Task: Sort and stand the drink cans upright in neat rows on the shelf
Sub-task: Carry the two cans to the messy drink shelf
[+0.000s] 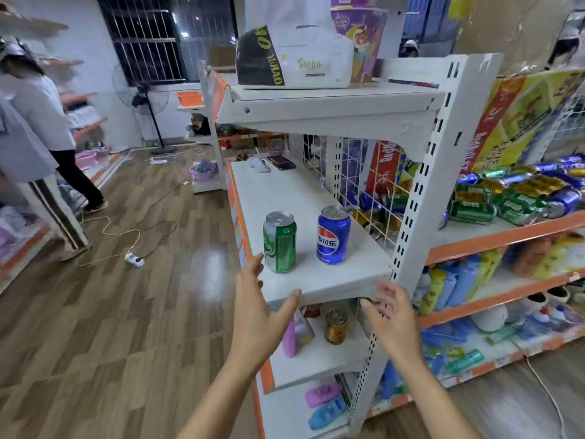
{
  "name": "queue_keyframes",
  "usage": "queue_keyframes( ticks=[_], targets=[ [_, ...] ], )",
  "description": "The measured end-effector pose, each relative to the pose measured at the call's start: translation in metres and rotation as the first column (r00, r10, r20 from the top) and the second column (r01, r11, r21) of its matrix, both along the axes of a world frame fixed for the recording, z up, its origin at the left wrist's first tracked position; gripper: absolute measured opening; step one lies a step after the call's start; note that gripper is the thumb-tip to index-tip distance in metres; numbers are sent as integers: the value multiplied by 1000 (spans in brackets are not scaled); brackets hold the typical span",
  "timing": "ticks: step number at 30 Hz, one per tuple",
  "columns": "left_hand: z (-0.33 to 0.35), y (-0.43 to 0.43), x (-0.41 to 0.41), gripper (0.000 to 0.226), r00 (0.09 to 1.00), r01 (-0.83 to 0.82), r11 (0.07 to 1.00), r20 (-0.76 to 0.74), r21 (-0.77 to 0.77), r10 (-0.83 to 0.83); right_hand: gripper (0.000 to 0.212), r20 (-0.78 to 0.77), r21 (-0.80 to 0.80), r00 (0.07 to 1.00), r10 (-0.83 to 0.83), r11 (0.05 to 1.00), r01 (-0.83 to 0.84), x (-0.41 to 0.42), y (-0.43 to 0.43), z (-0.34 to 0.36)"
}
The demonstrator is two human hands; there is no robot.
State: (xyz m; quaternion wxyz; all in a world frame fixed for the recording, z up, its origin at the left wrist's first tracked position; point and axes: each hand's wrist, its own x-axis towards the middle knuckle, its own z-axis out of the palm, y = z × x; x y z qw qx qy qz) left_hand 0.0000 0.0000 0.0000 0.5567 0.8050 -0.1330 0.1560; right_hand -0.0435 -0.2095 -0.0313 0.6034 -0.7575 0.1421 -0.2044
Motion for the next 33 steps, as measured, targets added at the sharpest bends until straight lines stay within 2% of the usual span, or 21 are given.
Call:
queue_keyframes(
  ticks=[2, 4, 7, 10, 13, 16, 20, 23, 26, 29, 31, 33],
  targets=[
    [0, -8, 24, 88, 999, -36, 999, 32, 10, 36, 55, 71, -49, 997, 11, 999, -7, 23, -8, 8],
    [1, -13, 50, 99, 996, -85, 996, -27, 15, 85, 67, 91, -63, 994, 64, 996, -58, 50, -14, 20],
    [-4, -24, 82, 111, 990, -108, 994, -89, -13, 107, 88, 44, -84, 984, 171, 982, -167, 92, -19, 26],
    [-10, -30, 106, 110, 976, -103, 994, -197, -41, 93, 98, -3, -45, 958, 287, 957, -287, 128, -19, 26],
    [-25, -31, 117, 91, 946, -116, 993, -305, 4, 112, 87, 2, 22, 942, 335, 942, -335, 150, -13, 19],
    [-32, -33, 115, 69, 941, -162, 987, -304, -9, 151, 77, 38, 67, 947, 318, 945, -320, 155, -11, 10],
    [-28, -41, 108, 62, 944, -216, 976, -258, -9, 206, 74, 60, 80, 944, 325, 941, -329, 154, -10, 10],
    [-22, -42, 105, 56, 948, -201, 979, -259, -29, 187, 74, 37, 115, 933, 359, 925, -361, 150, -11, 15],
    [-13, -42, 96, 51, 963, -160, 982, -234, -104, 132, 74, 16, 151, 938, 345, 927, -343, 129, -11, 22],
    [-2, -45, 70, 45, 979, -56, 967, -202, -249, 5, 69, 58, 209, 943, 328, 919, -333, 91, -11, 30],
    [0, -48, 50, 44, 973, 29, 924, -203, -382, -114, 63, 110, 259, 939, 325, 903, -342, 63, -11, 33],
    [1, -54, 33, 61, 941, 84, 842, -236, -533, -243, 66, 148, 329, 941, 303, 883, -336, 36, -13, 32]
  ],
)
